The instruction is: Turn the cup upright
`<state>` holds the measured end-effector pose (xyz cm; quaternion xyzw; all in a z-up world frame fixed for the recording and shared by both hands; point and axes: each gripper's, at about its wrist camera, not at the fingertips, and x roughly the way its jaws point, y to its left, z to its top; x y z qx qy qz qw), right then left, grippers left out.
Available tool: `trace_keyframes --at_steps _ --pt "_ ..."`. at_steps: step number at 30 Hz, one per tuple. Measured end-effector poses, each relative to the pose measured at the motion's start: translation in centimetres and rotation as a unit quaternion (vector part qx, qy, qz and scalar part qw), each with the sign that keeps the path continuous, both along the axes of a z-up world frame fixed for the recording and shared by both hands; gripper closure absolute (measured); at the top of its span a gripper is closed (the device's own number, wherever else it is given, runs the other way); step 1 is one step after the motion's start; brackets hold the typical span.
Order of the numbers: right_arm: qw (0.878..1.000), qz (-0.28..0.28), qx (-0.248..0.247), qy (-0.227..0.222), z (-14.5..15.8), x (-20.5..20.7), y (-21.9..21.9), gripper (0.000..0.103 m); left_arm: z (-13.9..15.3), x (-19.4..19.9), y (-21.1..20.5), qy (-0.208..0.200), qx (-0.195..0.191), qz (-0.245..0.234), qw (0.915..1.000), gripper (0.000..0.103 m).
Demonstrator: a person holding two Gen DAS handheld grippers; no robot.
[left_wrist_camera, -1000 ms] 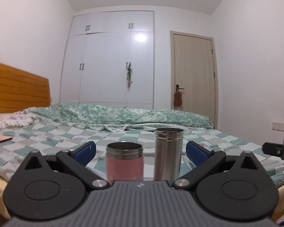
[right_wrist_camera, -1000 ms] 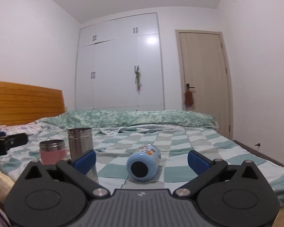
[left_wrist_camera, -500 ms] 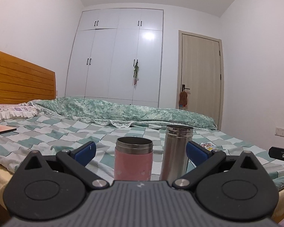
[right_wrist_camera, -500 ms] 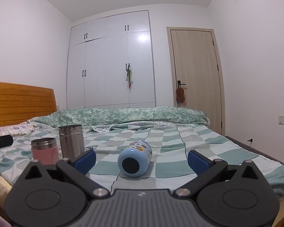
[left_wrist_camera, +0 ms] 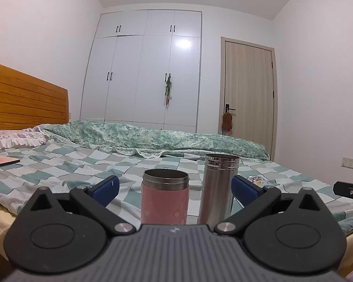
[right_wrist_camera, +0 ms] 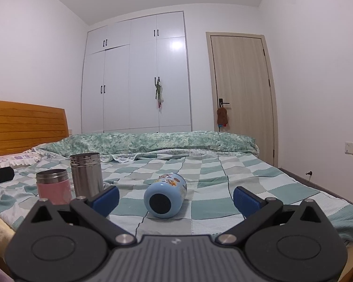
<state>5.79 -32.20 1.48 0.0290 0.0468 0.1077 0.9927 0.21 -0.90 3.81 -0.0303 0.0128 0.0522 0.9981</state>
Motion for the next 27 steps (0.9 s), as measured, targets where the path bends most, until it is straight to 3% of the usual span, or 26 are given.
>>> trace_keyframes --at_steps 27 --pt "1.000 -0.001 -0.001 0.000 -0.03 0.09 -0.02 0.000 -0.12 -0.05 0.23 -0.002 0.000 0.000 1.0000 0.000"
